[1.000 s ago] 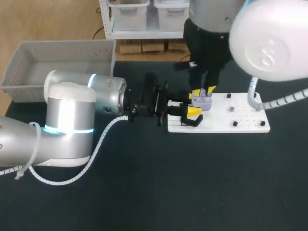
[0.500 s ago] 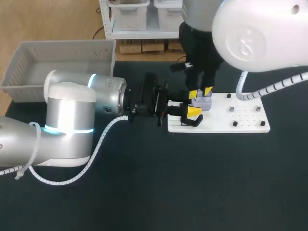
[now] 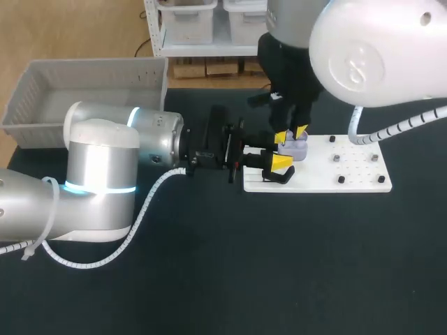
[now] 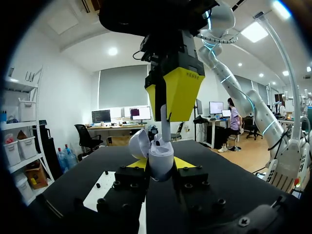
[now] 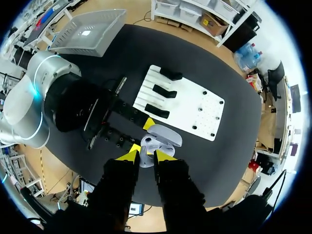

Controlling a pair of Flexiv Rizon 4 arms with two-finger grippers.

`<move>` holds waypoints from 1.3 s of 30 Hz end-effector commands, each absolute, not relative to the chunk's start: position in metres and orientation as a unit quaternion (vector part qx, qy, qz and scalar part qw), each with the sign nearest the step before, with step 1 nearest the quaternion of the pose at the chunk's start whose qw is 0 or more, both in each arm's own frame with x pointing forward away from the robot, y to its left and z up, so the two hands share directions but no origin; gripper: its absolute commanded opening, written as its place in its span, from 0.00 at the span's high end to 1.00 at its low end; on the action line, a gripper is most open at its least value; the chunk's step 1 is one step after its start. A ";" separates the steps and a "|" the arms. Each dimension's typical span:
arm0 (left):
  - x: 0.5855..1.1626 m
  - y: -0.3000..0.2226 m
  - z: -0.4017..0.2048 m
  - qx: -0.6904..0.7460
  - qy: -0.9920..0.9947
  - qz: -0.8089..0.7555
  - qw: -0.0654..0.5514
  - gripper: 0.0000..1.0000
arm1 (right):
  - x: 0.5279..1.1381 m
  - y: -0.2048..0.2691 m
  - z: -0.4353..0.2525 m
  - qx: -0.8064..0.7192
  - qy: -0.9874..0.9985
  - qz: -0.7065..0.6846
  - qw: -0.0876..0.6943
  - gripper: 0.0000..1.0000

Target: Pick up each earbud case from the left stands, insert the matching earbuds, close the lid, and place the case in the box.

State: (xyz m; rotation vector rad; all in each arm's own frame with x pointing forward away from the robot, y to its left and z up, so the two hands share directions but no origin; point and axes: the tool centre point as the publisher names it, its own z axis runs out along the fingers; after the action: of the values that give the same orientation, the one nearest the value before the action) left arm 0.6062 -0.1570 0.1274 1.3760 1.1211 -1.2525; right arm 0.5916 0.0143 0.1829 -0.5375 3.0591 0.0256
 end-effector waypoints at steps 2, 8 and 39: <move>0.605 -0.157 0.127 0.560 0.457 -0.509 0.468 1.00 | 0.593 0.015 0.181 -0.174 0.985 0.005 0.016 1.00; 0.605 -0.157 0.127 0.560 0.457 -0.509 0.468 1.00 | 0.594 0.013 0.179 -0.171 0.985 0.007 0.012 1.00; 0.605 -0.157 0.127 0.560 0.457 -0.509 0.468 1.00 | 0.596 0.012 0.171 -0.165 0.986 0.005 0.009 1.00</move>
State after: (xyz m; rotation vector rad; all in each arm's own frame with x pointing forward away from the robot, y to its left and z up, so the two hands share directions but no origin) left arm 0.6062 -0.1569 0.1271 1.3761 1.1213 -1.2525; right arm 0.5958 0.0116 0.1715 -0.5175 3.0792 0.0150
